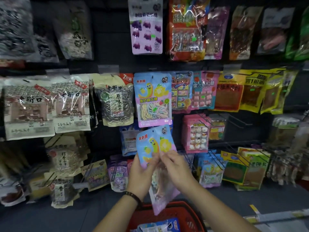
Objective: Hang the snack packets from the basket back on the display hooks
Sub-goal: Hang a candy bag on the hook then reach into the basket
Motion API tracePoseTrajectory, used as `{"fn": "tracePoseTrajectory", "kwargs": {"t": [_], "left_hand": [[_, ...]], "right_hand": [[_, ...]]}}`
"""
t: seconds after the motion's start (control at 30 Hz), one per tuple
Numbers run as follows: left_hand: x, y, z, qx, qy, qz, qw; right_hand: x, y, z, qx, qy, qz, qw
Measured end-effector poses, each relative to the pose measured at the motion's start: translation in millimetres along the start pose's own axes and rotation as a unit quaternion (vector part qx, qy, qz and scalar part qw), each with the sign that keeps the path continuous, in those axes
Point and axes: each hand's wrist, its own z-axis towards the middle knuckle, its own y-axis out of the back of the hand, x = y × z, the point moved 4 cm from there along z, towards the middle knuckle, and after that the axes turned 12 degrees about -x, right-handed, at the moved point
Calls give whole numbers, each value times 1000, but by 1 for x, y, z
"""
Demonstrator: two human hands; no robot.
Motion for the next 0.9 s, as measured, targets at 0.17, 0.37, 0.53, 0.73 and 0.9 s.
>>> {"fn": "tracePoseTrajectory", "kwargs": {"t": [0.17,0.37,0.53,0.73,0.9], "left_hand": [[-6,15,19,-51,38,15,998],[-37,13,42,-3,63,3,998],[-69,7,68,10,12,4,1000],[-100,-5,100,-25,-146,82,985],[-96,-22,139,59,-198,204,957]], "right_hand": [[23,33,11,-85,111,-117,983],[27,46,35,9,51,-7,999],[43,42,47,56,89,-11,994],[80,39,96,6,111,20,994],[97,33,150,-7,135,24,991]]}}
